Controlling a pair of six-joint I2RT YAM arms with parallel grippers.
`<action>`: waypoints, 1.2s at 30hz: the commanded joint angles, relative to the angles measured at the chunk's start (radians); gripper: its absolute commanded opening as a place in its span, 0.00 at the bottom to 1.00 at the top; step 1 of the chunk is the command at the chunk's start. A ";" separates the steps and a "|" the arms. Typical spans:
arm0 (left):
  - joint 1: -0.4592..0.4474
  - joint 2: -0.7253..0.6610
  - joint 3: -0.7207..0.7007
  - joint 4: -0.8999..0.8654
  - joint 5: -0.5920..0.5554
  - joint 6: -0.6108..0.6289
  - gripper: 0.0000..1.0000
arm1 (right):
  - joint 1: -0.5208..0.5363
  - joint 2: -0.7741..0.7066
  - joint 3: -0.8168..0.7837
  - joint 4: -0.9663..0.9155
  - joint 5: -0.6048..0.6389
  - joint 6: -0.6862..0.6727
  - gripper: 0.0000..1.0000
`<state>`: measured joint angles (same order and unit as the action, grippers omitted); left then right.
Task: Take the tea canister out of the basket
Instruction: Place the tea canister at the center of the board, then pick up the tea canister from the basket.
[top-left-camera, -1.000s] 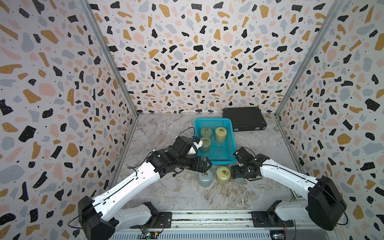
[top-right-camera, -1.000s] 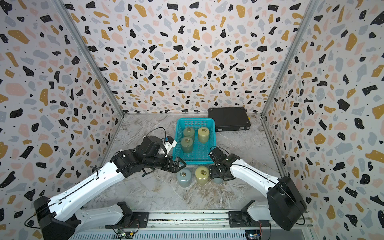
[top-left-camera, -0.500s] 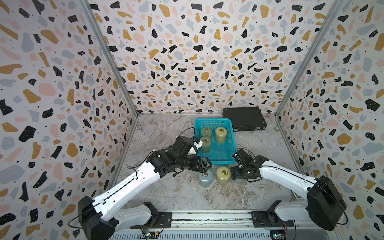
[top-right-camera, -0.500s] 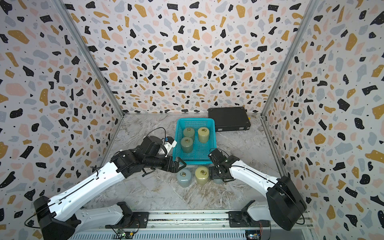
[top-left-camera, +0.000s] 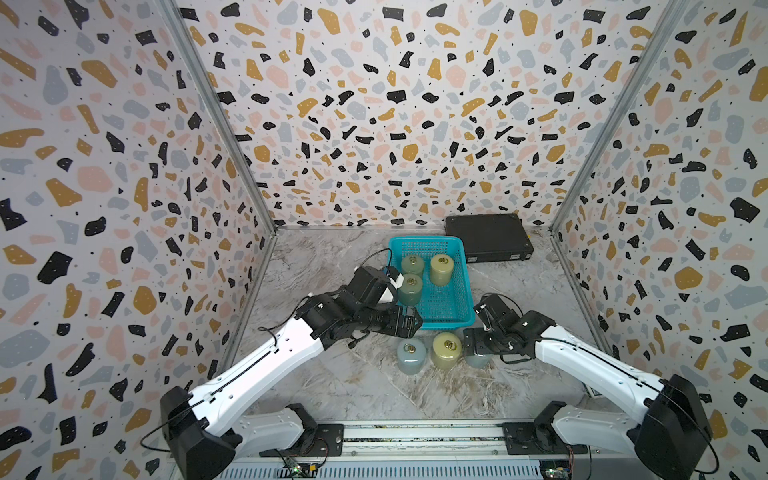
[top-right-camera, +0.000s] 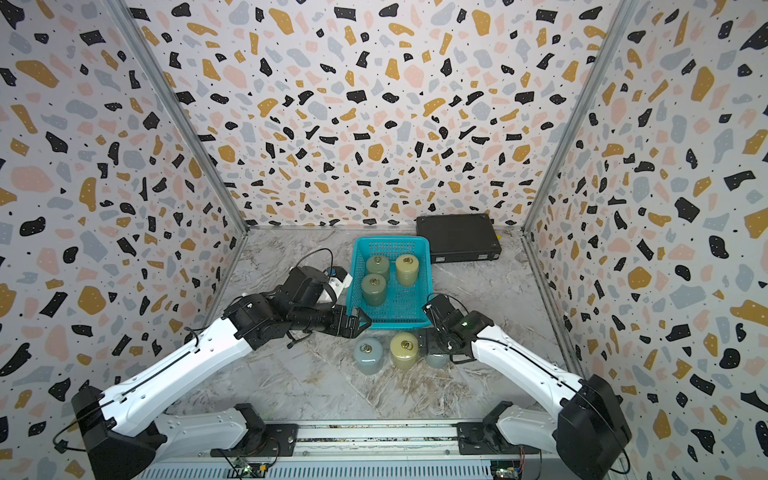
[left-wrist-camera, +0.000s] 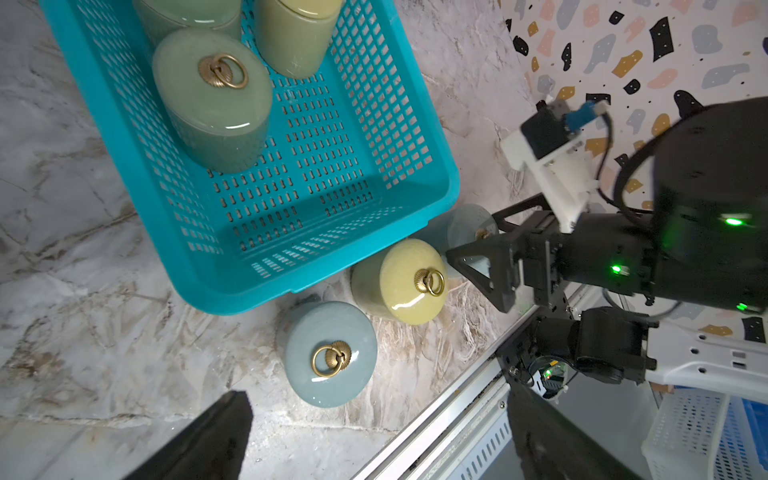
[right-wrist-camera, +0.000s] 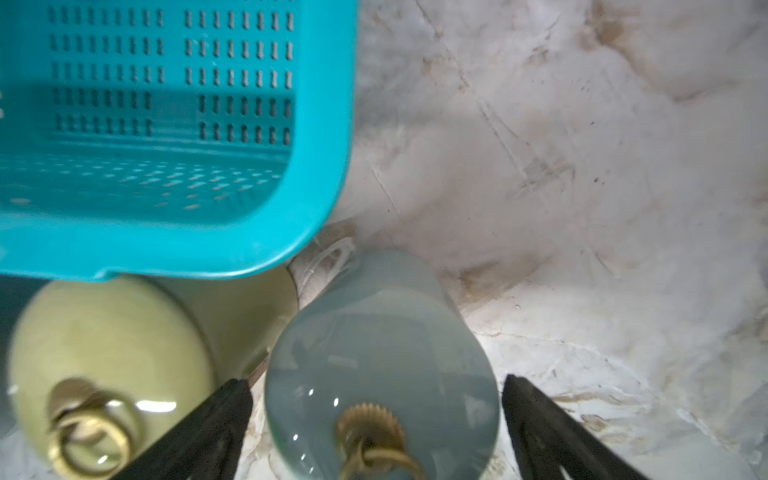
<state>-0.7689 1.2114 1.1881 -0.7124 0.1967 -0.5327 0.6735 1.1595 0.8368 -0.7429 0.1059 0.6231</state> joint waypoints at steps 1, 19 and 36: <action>-0.003 0.050 0.056 -0.014 -0.069 0.031 1.00 | 0.001 -0.076 0.078 -0.082 0.020 -0.047 0.99; 0.032 0.473 0.324 -0.014 -0.235 0.089 0.99 | 0.001 -0.217 0.217 0.052 -0.219 -0.225 0.99; 0.122 0.808 0.575 -0.067 -0.281 0.107 0.94 | 0.001 -0.221 0.208 0.061 -0.217 -0.247 0.99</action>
<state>-0.6601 1.9961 1.7248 -0.7582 -0.0711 -0.4503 0.6735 0.9478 1.0195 -0.6807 -0.1127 0.3912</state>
